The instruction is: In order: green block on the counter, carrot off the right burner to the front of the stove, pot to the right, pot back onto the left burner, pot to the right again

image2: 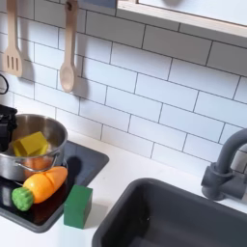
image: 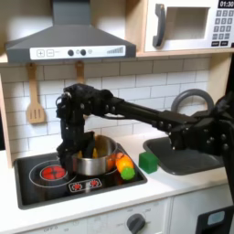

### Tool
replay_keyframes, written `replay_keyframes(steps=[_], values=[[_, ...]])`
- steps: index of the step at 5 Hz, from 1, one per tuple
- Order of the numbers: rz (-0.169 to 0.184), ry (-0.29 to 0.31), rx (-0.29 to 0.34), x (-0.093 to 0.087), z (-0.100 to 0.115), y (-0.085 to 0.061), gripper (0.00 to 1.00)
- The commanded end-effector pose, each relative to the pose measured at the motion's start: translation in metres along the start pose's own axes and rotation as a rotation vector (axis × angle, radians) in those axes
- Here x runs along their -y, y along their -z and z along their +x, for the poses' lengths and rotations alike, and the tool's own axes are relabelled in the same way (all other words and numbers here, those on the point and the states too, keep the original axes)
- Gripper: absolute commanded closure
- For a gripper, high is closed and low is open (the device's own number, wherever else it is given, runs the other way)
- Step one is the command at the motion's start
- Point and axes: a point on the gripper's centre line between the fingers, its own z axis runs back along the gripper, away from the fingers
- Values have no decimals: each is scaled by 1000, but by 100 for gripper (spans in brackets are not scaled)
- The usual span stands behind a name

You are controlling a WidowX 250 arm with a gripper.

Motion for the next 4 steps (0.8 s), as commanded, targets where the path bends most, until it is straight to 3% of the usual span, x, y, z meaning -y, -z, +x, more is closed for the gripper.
replay_keyframes(steps=[1,2,4], values=[[5,1,0,1,0,1,6],[7,2,0,-2,1,2,100],[10,1,-1,-2,0,2,100]])
